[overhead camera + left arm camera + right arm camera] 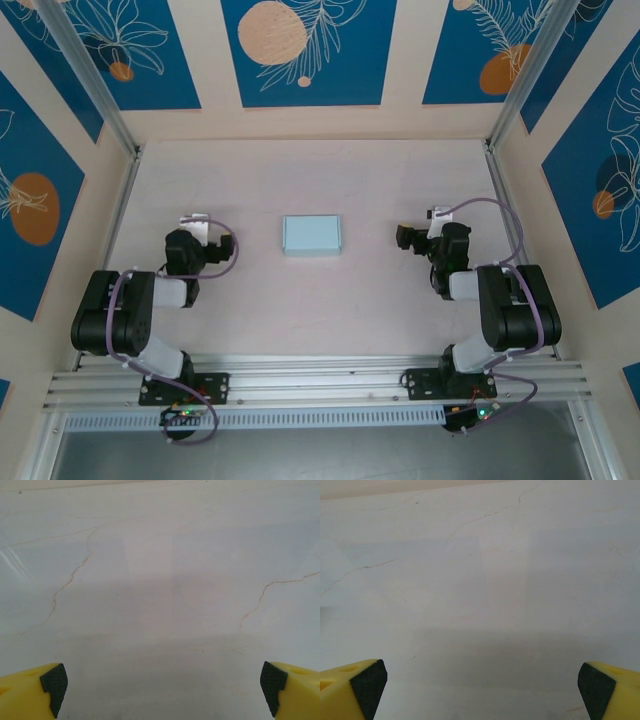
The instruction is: Fold the paper box
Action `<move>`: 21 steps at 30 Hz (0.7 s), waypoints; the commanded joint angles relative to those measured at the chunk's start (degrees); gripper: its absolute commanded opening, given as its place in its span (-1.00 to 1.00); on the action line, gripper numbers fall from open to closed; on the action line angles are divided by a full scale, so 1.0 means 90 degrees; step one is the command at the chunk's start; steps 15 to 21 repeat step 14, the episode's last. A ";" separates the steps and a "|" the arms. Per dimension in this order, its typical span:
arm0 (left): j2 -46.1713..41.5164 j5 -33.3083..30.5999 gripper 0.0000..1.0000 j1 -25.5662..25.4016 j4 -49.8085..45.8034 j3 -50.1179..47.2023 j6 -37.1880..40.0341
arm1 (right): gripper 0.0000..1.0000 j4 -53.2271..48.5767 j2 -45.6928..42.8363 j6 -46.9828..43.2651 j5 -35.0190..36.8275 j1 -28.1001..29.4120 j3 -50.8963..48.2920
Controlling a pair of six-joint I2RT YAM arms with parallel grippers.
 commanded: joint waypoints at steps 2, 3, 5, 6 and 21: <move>-0.0006 0.0195 1.00 -0.0004 0.0012 0.0141 0.0129 | 0.99 0.0179 -0.0016 0.0051 0.0130 0.0016 0.0116; -0.0005 0.0195 0.99 -0.0002 0.0010 0.0141 0.0129 | 0.99 0.0177 -0.0015 0.0051 0.0132 0.0012 0.0117; 0.0012 0.0187 0.99 -0.0015 -0.0002 0.0160 0.0146 | 0.99 0.0175 -0.0016 0.0053 0.0133 0.0011 0.0116; 0.0004 0.0183 1.00 -0.0017 -0.0018 0.0168 0.0148 | 0.99 0.0178 -0.0015 0.0051 0.0133 0.0016 0.0111; -0.0009 0.0185 1.00 -0.0020 0.0016 0.0136 0.0139 | 0.99 0.0174 -0.0016 0.0051 0.0130 0.0013 0.0117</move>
